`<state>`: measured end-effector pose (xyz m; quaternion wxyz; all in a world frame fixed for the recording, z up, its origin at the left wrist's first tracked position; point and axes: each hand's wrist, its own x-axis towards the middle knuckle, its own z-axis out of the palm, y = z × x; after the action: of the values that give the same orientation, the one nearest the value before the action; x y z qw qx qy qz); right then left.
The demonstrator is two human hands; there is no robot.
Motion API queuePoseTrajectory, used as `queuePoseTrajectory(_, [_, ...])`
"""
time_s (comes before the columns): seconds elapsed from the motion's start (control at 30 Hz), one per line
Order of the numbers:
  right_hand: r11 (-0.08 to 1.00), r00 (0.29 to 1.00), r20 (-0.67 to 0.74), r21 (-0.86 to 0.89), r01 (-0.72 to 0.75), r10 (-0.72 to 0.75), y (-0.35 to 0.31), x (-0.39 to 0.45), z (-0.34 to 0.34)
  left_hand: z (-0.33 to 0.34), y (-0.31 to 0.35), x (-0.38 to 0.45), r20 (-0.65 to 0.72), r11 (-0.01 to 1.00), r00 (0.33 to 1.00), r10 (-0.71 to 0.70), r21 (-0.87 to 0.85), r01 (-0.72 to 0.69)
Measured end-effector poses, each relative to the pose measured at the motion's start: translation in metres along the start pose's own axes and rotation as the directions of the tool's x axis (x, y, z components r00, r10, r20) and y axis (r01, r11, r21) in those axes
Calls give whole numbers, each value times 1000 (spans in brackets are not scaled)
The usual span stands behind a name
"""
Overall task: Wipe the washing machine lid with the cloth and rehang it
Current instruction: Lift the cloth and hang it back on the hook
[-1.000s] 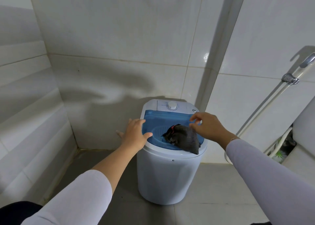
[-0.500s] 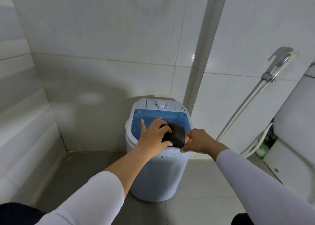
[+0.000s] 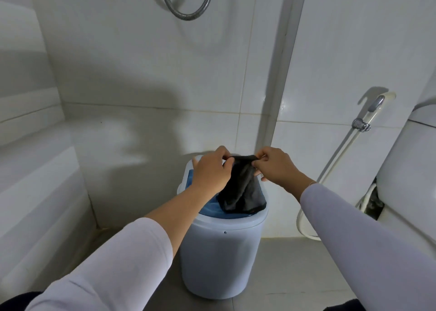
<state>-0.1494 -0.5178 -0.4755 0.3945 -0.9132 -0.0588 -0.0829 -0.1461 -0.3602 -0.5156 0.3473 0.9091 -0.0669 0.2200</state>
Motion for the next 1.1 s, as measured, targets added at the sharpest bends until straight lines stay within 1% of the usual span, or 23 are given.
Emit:
queuePoseTrajectory(0.1, [998,999,-44,56,26,-23,-20,2,-11,-24,13,11,-49,997,999,-12,-73,8])
queuePoseTrajectory(0.23, [992,994,-93,101,74,-65,-44,5,-26,-59,24,20,-82,986,996,-41,-167,27])
queuePoseTrajectory(0.37, [984,984,-109,95,152,-142,-69,5,-37,-93,35,25,-110,982,993,-38,-188,17])
queuePoseTrajectory(0.43, [977,976,-126,96,188,-176,-84,5,-41,-109,41,28,-104,970,991,-80,-236,54])
queuePoseTrajectory(0.5, [969,968,-130,102,226,-213,-101,4,-45,-126,47,31,-61,952,990,-129,-287,106])
queuePoseTrajectory(0.53, [963,963,-133,103,250,-236,-110,4,-47,-134,50,33,-17,952,991,-131,-279,121])
queuePoseTrajectory(0.63, [939,942,-131,113,324,-309,-138,5,-54,-152,54,34,142,972,989,-46,-220,77])
queuePoseTrajectory(0.7, [922,930,-113,132,364,-351,-157,7,-58,-162,56,33,198,971,980,7,-237,41])
queuePoseTrajectory(0.73, [915,924,-106,138,380,-368,-166,8,-60,-166,57,35,188,972,982,29,-235,16])
queuePoseTrajectory(0.8, [905,916,-99,145,400,-389,-183,10,-66,-178,58,39,116,975,992,42,-223,-15])
queuePoseTrajectory(0.93, [895,911,-60,172,412,-407,-208,17,-81,-204,59,55,-23,956,1000,-16,-292,9])
queuePoseTrajectory(1.0, [887,906,-37,191,420,-421,-216,23,-85,-217,59,65,-60,951,998,-36,-309,16])
queuePoseTrajectory(1.1, [874,898,-12,226,430,-439,-223,34,-86,-232,59,80,-91,964,995,-28,-267,3])
